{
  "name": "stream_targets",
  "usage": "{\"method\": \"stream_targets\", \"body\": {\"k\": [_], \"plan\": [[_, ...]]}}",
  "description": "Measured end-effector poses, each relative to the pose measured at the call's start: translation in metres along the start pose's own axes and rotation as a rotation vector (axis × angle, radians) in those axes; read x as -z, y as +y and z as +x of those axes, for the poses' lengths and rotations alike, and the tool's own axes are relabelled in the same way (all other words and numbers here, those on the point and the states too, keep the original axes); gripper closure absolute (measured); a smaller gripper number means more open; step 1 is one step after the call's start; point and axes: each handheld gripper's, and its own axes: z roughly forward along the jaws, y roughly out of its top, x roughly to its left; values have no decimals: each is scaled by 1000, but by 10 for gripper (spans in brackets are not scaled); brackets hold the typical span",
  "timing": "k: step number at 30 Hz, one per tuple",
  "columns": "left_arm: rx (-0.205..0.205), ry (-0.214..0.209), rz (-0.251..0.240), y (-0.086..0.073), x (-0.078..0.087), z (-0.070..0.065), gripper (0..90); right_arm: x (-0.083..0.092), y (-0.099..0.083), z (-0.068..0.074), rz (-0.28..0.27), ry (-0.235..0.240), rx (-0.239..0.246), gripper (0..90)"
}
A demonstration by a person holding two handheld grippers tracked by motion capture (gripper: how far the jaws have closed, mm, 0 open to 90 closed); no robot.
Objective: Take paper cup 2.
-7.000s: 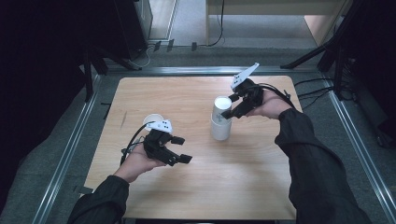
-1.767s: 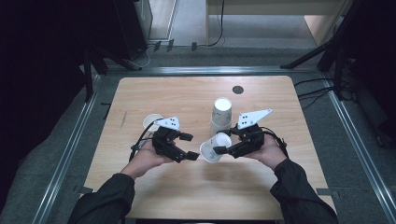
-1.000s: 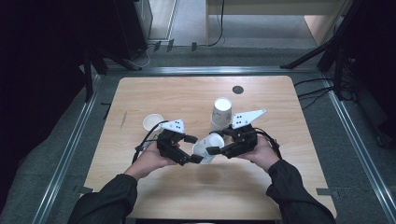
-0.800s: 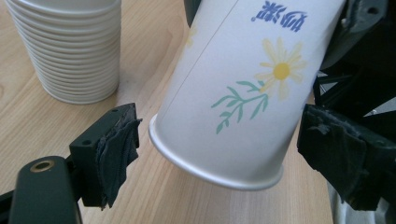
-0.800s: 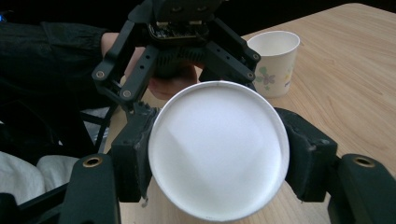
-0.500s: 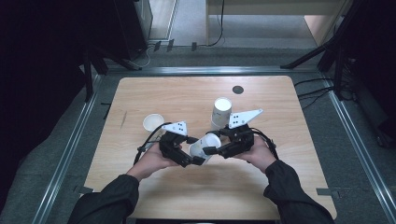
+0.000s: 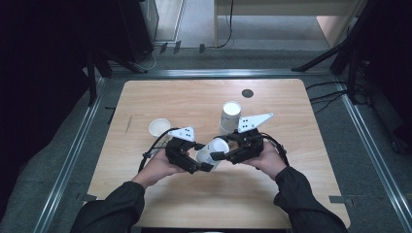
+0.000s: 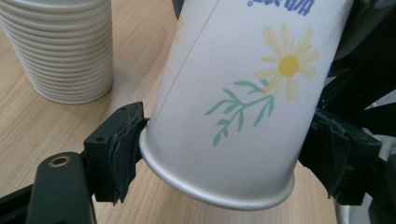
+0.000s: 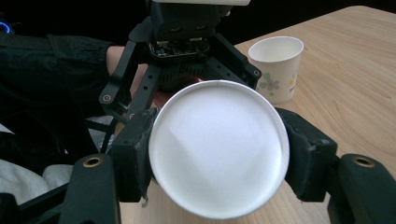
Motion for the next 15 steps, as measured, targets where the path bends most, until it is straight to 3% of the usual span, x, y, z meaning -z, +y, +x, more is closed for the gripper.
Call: {"method": "stream_targets", "body": {"k": [15], "plan": [[-10, 10, 8, 0, 0, 0, 206, -1, -1, -1, 0, -2, 0, 354]]}}
